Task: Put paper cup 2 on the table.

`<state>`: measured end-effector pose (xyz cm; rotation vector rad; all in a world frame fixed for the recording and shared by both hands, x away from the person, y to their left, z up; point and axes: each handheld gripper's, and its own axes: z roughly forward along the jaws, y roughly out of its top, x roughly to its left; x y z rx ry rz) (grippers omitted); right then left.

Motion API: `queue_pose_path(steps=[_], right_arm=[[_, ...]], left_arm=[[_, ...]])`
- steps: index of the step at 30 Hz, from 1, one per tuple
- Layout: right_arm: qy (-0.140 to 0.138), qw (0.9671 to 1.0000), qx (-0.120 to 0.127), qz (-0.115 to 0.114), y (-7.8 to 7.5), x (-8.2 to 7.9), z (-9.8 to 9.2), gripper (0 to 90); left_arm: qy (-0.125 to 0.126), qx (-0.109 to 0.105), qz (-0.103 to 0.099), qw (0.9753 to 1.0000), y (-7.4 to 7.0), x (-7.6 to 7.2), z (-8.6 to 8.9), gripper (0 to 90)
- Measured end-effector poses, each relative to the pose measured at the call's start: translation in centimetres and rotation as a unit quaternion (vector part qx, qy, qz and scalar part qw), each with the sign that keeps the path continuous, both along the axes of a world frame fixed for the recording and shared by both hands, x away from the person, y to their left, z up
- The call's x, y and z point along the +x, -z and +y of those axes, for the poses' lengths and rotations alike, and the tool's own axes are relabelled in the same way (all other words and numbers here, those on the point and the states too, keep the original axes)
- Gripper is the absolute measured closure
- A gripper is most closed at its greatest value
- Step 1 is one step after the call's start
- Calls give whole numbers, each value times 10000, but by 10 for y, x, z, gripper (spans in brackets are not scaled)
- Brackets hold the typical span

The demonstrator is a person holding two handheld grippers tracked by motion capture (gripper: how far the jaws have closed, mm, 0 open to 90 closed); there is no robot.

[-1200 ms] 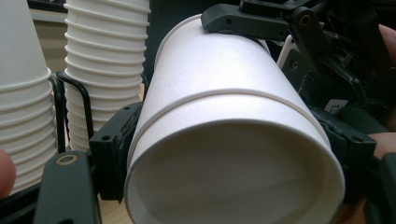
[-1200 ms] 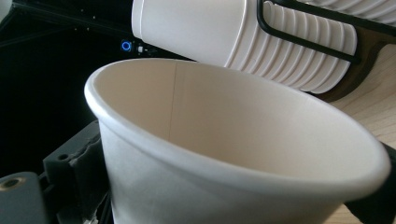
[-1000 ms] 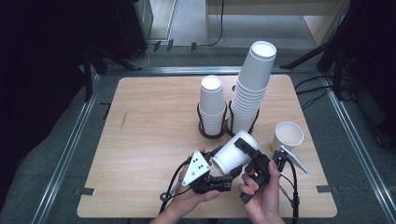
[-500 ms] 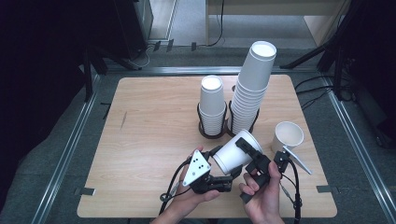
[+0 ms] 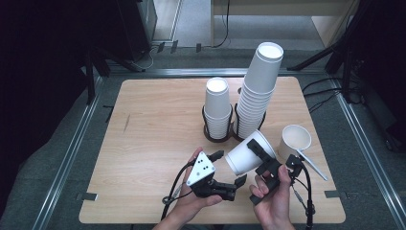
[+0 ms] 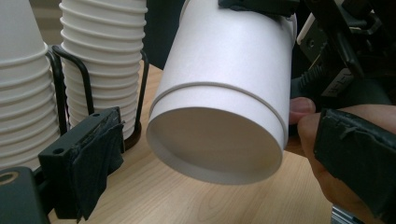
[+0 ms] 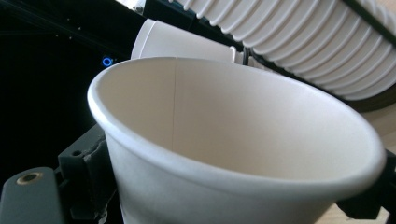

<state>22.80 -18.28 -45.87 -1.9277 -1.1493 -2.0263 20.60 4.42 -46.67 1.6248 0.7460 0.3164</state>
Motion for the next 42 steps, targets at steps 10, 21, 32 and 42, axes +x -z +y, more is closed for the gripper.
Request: queue_pose_path(steps=[10, 21, 32, 42], right_arm=[[301, 9974, -598, -282, -4, -1, -3, 112], [630, 9844, -1458, -756, -9, -2, -2, 113], [817, 9694, -2103, -965, -8, -1, 0, 113], [927, 9547, -2611, -1086, -3, 3, 2, 113]], left_arm=[[-36, 11, 48, 10000, -1, 2, 3, 15], [-39, -45, 83, 9999, -2, 3, 7, 15], [-9, -95, 156, 9998, -2, 4, 8, 15], [-32, -123, 220, 9997, -2, 6, 10, 15]])
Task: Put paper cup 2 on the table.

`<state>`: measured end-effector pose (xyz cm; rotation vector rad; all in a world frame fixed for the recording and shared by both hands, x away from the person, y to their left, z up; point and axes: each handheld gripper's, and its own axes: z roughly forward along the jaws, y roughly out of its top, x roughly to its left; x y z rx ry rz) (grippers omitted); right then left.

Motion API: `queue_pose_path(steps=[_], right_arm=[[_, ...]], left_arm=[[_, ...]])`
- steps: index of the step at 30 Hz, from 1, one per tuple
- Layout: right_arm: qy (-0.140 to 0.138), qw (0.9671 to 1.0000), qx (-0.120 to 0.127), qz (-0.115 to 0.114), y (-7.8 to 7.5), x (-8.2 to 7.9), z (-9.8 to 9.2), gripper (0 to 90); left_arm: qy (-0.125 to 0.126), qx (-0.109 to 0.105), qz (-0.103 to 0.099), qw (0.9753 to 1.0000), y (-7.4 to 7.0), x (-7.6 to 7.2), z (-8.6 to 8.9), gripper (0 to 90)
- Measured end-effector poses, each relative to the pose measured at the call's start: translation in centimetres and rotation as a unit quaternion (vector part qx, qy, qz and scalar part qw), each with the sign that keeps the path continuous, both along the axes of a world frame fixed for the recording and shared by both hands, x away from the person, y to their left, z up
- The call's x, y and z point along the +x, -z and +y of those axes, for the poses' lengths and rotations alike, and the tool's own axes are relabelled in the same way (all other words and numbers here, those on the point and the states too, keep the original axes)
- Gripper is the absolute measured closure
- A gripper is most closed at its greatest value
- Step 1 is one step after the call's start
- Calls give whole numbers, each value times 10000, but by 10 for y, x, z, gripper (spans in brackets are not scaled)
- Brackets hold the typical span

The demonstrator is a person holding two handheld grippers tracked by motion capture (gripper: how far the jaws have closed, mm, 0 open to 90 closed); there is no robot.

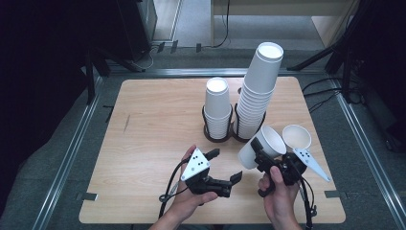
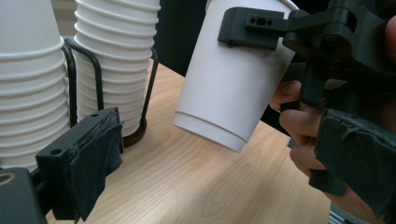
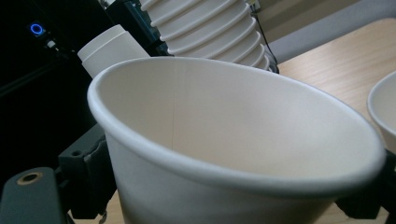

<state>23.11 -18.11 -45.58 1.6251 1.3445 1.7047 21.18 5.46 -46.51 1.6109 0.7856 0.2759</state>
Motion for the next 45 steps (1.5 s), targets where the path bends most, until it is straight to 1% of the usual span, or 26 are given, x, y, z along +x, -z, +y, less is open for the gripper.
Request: queue_pose_path(steps=[4, 7, 11, 13, 15, 17, 19, 22, 24, 25, 27, 29, 30, 34, 36, 38, 39, 40, 43, 45], right_arm=[[85, 9995, -271, -111, 1, 0, 1, 113], [112, 9990, -397, -157, 2, 1, 2, 113], [181, 9968, -694, -363, 4, 1, 3, 112], [219, 9947, -902, -450, 6, 1, 5, 112], [229, 9930, -1045, -502, 8, 1, 6, 112], [227, 9928, -1072, -490, 9, 2, 7, 112], [252, 9917, -1156, -504, 11, 3, 7, 112], [259, 9898, -1302, -521, 13, 4, 7, 112], [242, 9895, -1338, -491, 16, 6, 7, 112], [245, 9888, -1386, -501, 17, 6, 7, 112], [257, 9860, -1551, -546, 19, 6, 9, 113], [282, 9826, -1733, -606, 20, 7, 10, 113], [290, 9816, -1778, -631, 21, 7, 11, 112], [297, 9795, -1894, -611, 25, 9, 11, 112], [313, 9793, -1913, -584, 27, 10, 10, 112], [302, 9781, -1976, -581, 28, 11, 10, 112], [271, 9777, -1998, -583, 29, 11, 11, 112], [261, 9761, -2068, -611, 30, 12, 11, 112], [284, 9731, -2195, -640, 32, 12, 12, 112], [294, 9724, -2230, -624, 34, 13, 13, 112]], left_arm=[[-9, 0, 6, 10000, 0, 0, 1, 15], [-28, -6, 16, 10000, 0, 1, 1, 15], [-48, 7, 19, 10000, 0, 2, 2, 15], [-58, 8, 39, 10000, 1, 2, 3, 15], [-60, 10, 41, 10000, 1, 3, 4, 15], [-83, -11, 49, 10000, 1, 3, 5, 15], [-102, -18, 52, 9999, 0, 4, 6, 15], [-153, -56, 50, 9999, -2, 6, 11, 15], [-213, -82, 38, 9997, -3, 8, 15, 15], [-251, -97, 42, 9996, -4, 9, 18, 15], [-309, -125, 51, 9994, -5, 11, 22, 15], [-378, -138, 46, 9992, -6, 13, 27, 15], [-403, -158, 42, 9991, -7, 14, 30, 15], [-532, -201, 35, 9984, -8, 17, 38, 15], [-603, -181, 36, 9980, -7, 19, 41, 16], [-677, -108, 14, 9976, -6, 21, 45, 15], [-694, -121, 37, 9975, -5, 23, 47, 15], [-727, -113, 45, 9973, -5, 24, 49, 15], [-809, -143, 81, 9966, -4, 27, 54, 15], [-856, -147, 76, 9962, -4, 28, 58, 15]])
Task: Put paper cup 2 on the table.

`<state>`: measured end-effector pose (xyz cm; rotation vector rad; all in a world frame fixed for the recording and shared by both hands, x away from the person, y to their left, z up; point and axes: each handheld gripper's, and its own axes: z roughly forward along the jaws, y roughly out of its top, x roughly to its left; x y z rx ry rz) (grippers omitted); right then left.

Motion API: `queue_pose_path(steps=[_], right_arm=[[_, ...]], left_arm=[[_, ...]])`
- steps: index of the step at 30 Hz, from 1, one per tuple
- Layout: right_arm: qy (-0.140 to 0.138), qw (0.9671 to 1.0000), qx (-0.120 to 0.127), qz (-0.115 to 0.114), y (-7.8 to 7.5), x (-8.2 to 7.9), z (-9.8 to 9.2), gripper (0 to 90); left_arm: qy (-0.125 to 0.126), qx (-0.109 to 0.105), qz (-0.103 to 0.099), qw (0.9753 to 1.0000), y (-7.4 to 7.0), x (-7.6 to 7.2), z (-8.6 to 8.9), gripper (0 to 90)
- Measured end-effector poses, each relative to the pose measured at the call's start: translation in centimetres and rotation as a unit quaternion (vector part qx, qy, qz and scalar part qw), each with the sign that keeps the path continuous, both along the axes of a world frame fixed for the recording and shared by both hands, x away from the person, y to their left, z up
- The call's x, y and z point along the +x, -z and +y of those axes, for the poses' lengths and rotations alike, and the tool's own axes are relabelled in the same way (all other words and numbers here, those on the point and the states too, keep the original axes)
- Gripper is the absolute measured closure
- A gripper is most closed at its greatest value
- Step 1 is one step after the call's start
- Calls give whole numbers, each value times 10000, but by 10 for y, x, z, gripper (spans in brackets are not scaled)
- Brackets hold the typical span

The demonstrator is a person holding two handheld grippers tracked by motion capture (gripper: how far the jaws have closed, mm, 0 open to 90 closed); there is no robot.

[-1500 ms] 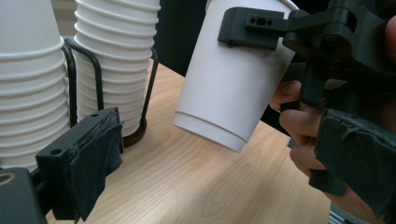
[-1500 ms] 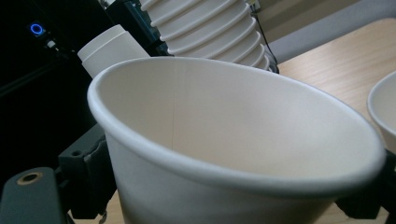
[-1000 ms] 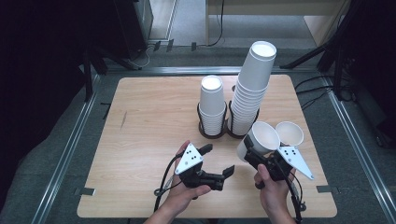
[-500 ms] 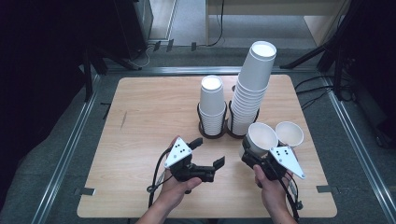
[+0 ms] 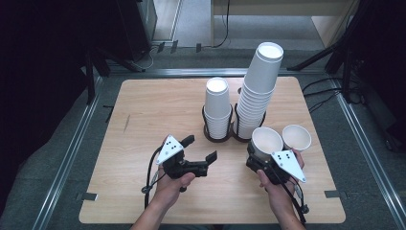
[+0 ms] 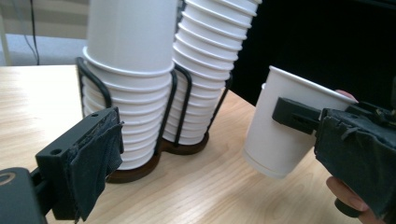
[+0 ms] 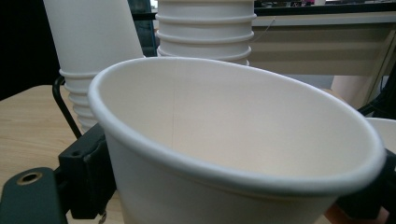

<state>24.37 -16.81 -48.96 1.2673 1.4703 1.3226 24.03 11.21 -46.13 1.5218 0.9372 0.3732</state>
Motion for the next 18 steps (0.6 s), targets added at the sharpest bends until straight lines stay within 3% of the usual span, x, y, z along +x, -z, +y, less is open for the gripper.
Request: queue_pose_path(steps=[8, 13, 18], right_arm=[[-49, 9998, -203, -31, 7, 3, 1, 111], [-41, 9995, -303, -92, 11, 5, 1, 111], [-214, 9989, -369, -210, 18, 9, 4, 110]], left_arm=[[-326, 16, 87, 9994, 6, 9, 19, 16], [-670, 66, 30, 9977, 9, 13, 34, 15], [-983, 175, -21, 9950, 12, 15, 50, 15]])
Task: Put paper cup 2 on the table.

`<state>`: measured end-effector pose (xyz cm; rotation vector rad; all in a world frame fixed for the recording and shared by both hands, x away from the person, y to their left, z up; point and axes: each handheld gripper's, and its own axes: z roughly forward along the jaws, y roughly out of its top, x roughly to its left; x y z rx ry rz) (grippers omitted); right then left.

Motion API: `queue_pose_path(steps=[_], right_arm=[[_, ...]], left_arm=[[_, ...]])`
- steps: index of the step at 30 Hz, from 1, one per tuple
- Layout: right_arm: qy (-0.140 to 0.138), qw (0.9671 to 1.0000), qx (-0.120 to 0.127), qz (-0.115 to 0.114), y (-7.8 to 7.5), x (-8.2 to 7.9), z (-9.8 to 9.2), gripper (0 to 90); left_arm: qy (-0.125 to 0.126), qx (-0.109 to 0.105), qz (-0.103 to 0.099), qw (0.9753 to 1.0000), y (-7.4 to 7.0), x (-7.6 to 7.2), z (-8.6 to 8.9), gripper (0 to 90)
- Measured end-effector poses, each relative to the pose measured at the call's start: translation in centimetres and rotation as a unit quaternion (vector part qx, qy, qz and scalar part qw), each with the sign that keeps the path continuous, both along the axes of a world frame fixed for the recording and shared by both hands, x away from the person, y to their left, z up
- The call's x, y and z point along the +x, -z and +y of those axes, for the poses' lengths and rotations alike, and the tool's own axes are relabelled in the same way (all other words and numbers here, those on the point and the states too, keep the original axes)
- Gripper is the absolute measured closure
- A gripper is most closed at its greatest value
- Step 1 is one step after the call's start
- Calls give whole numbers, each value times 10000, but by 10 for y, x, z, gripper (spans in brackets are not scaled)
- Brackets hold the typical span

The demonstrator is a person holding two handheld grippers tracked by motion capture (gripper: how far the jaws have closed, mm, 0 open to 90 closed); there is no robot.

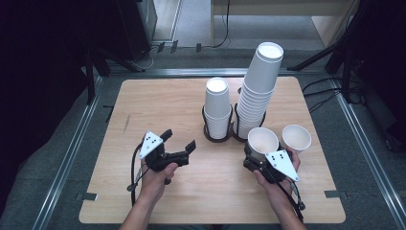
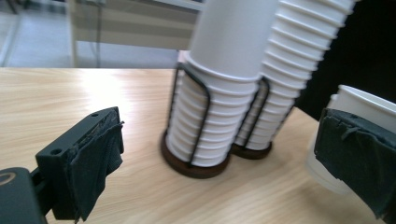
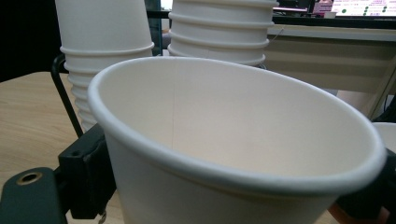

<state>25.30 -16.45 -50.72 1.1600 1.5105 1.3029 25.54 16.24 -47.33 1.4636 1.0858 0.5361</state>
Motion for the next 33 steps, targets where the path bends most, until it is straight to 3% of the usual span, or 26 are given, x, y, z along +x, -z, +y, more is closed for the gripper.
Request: queue_pose_path(steps=[6, 14, 18, 22, 26, 33], right_arm=[[-90, 9998, -170, -86, 10, 6, 5, 110], [-679, 9974, -205, -160, 17, 6, 21, 110], [-926, 9952, -228, -223, 20, 6, 29, 110], [-1045, 9940, -270, -190, 24, 8, 34, 110], [-1149, 9924, -374, -228, 28, 11, 37, 110], [-1285, 9900, -548, -178, 34, 15, 40, 110]], left_arm=[[-406, -45, 101, 9991, 7, 4, 24, 15], [-830, 69, 223, 9963, 17, 4, 50, 15], [-1120, 256, 253, 9931, 24, 4, 65, 15], [-1331, 241, 344, 9902, 29, 3, 82, 15], [-1537, 402, 382, 9866, 35, 0, 92, 15], [-1659, 384, 528, 9840, 44, -1, 103, 15]])
